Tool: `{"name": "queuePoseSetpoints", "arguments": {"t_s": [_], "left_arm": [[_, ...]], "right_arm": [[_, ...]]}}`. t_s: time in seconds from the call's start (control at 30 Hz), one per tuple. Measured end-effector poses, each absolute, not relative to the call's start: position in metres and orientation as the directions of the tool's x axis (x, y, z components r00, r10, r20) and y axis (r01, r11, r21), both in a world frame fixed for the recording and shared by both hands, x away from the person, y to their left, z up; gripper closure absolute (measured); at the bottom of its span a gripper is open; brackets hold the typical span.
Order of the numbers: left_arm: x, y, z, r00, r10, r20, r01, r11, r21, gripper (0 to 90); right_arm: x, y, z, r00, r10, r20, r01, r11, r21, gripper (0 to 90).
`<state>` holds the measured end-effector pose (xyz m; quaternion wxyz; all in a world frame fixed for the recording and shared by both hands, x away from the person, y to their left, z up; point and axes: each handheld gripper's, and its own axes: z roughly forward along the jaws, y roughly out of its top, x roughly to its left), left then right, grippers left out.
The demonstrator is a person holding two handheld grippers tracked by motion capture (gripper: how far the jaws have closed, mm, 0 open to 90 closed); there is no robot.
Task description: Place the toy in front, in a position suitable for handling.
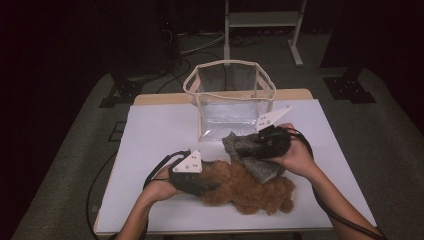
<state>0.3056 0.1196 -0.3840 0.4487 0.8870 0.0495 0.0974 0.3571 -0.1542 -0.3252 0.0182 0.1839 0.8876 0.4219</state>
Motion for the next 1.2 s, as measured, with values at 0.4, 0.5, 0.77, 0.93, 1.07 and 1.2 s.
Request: {"name": "queuePoseSetpoints", "arguments": {"t_s": [0.4, 0.5, 0.77, 0.93, 1.07, 1.2], "left_arm": [[0.309, 0.117, -0.385, 0.969, 0.211, 0.132, 0.014, -0.575, 0.818, 37.0], [0.311, 0.117, -0.384, 0.966, 0.219, 0.136, 0.014, -0.573, 0.82, 36.9], [0.314, 0.133, -0.377, 0.959, 0.256, 0.119, 0.05, -0.569, 0.821, 27.4], [0.319, 0.136, -0.385, 0.964, 0.257, 0.07, 0.087, -0.549, 0.831, 33.4], [0.317, 0.133, -0.386, 0.963, 0.258, 0.08, 0.079, -0.552, 0.83, 36.2], [0.317, 0.133, -0.387, 0.963, 0.258, 0.082, 0.078, -0.552, 0.83, 36.1]], "right_arm": [[0.338, -0.15, -0.334, -0.945, 0.294, 0.144, 0.297, 0.586, 0.753, 73.7], [0.327, -0.144, -0.336, -0.955, 0.269, 0.122, 0.267, 0.613, 0.743, 73.6], [0.35, -0.165, -0.36, -0.918, 0.366, 0.155, 0.358, 0.593, 0.721, 74.2], [0.354, -0.165, -0.358, -0.914, 0.369, 0.166, 0.368, 0.588, 0.72, 74.0], [0.348, -0.147, -0.348, -0.932, 0.331, 0.146, 0.328, 0.6, 0.729, 73.8], [0.343, -0.127, -0.348, -0.955, 0.267, 0.128, 0.274, 0.632, 0.725, 73.4]]}}
